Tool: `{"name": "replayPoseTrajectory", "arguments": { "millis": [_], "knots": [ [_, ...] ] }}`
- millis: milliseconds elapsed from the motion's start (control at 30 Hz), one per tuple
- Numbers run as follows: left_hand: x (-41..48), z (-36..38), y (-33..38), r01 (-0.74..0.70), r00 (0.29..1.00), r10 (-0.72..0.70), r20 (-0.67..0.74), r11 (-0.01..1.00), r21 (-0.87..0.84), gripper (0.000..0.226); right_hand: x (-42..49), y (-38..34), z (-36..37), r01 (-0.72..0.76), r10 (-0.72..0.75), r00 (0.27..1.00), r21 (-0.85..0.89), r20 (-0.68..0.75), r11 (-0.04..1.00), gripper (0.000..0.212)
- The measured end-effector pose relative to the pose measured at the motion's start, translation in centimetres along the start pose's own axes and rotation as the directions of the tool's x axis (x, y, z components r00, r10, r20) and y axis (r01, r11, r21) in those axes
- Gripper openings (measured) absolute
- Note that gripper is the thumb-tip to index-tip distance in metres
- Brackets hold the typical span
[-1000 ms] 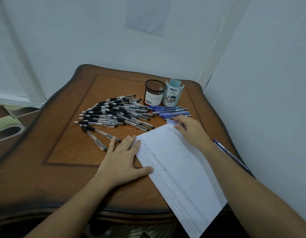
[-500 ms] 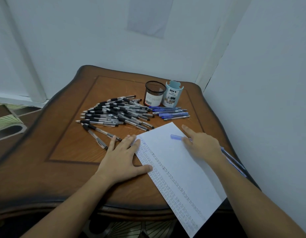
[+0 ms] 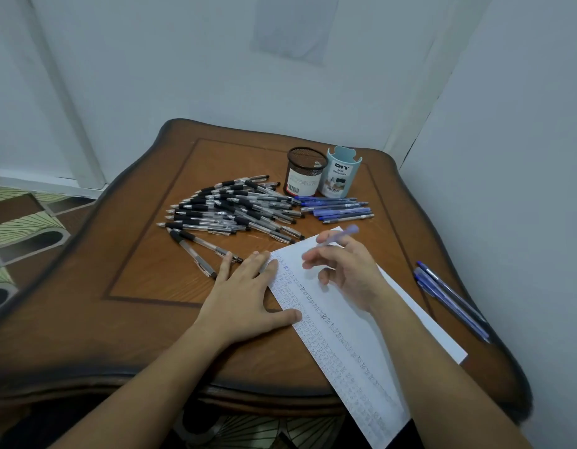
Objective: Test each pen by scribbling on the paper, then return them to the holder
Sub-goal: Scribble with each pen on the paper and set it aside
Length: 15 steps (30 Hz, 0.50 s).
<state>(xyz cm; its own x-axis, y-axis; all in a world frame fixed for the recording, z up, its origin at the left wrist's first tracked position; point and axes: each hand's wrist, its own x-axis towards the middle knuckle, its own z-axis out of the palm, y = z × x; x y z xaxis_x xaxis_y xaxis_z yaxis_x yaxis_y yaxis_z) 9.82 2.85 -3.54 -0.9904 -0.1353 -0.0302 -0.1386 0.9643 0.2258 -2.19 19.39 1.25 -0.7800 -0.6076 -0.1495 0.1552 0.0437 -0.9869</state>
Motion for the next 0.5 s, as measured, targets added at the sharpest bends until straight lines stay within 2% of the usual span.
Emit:
{"name": "replayPoseTrajectory", "arguments": {
  "millis": [33, 133, 167, 300, 367, 467, 500],
  "knots": [
    [0.0, 0.1, 0.0, 0.001, 1.0, -0.001, -0.002, 1.0, -0.002, 0.11, 0.3, 0.7, 0.3, 0.012, -0.012, 1.0, -0.021, -0.005, 1.0, 0.011],
    [0.1, 0.2, -0.1, -0.002, 1.0, 0.002, -0.009, 1.0, 0.001, 0.117, 0.8, 1.8, 1.1, 0.024, -0.028, 0.998, -0.07, -0.051, 0.997, 0.044],
    [0.1, 0.2, -0.1, -0.006, 1.0, 0.006, -0.014, 1.0, 0.003, 0.118, 0.8, 1.8, 1.2, 0.037, -0.041, 0.998, -0.084, -0.052, 0.996, 0.045],
    [0.2, 0.4, -0.2, -0.01, 1.0, 0.01, -0.023, 1.0, -0.001, 0.117, 0.8, 2.2, 1.4, 0.075, -0.069, 0.997, -0.196, 0.033, 0.978, 0.014],
    [0.2, 0.5, -0.3, -0.016, 1.0, 0.016, -0.021, 1.0, 0.004, 0.116, 1.1, 2.6, 1.5, 0.076, -0.072, 0.997, -0.292, 0.024, 0.953, 0.013],
    [0.3, 0.5, -0.3, -0.015, 1.0, 0.015, -0.021, 1.0, 0.004, 0.117, 1.4, 3.0, 1.7, 0.106, -0.11, 0.994, -0.324, 0.004, 0.94, 0.024],
    [0.3, 0.5, -0.3, -0.016, 1.0, 0.016, -0.021, 1.0, 0.007, 0.117, 1.4, 3.0, 1.8, 0.119, -0.123, 0.992, -0.335, 0.011, 0.935, 0.02]
  ]
}}
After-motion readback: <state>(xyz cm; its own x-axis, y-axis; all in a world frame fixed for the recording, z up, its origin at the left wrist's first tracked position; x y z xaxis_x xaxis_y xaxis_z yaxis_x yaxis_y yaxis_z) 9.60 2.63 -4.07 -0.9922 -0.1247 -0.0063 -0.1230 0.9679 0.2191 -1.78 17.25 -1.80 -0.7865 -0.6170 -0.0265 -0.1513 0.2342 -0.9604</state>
